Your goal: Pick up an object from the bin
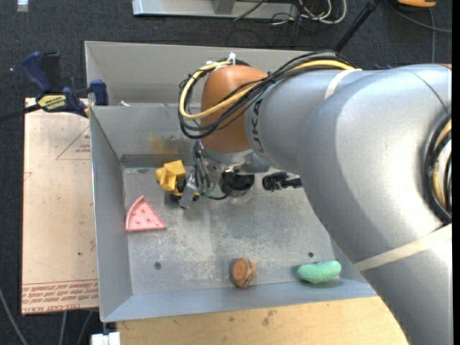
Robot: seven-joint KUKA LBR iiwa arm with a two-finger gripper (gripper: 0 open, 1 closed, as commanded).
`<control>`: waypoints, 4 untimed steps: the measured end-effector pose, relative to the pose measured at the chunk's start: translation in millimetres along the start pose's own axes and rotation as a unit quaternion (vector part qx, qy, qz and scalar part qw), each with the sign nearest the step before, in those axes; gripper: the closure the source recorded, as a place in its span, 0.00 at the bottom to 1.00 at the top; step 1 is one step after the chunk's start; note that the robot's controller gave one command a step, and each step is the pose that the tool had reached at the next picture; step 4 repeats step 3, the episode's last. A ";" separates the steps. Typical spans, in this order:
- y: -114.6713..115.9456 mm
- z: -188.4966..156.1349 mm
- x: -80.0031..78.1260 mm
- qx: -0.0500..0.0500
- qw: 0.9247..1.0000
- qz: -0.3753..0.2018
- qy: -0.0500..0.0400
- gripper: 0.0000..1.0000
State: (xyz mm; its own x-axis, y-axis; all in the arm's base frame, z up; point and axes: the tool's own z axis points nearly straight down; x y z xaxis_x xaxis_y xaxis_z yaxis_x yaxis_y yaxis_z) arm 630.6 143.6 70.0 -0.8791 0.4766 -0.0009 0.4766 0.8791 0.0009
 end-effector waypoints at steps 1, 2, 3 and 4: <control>-5.9 -41.7 2.1 0.003 1.000 -0.010 0.003 1.00; -1.2 -84.3 -2.1 -0.002 1.000 -0.013 -0.002 1.00; -4.3 -135.0 9.6 0.001 1.000 -0.014 0.002 1.00; -4.3 -135.0 9.6 0.001 1.000 -0.014 0.002 1.00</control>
Offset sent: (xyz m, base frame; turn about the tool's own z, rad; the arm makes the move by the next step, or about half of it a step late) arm 0.0092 0.0071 0.0332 -0.0264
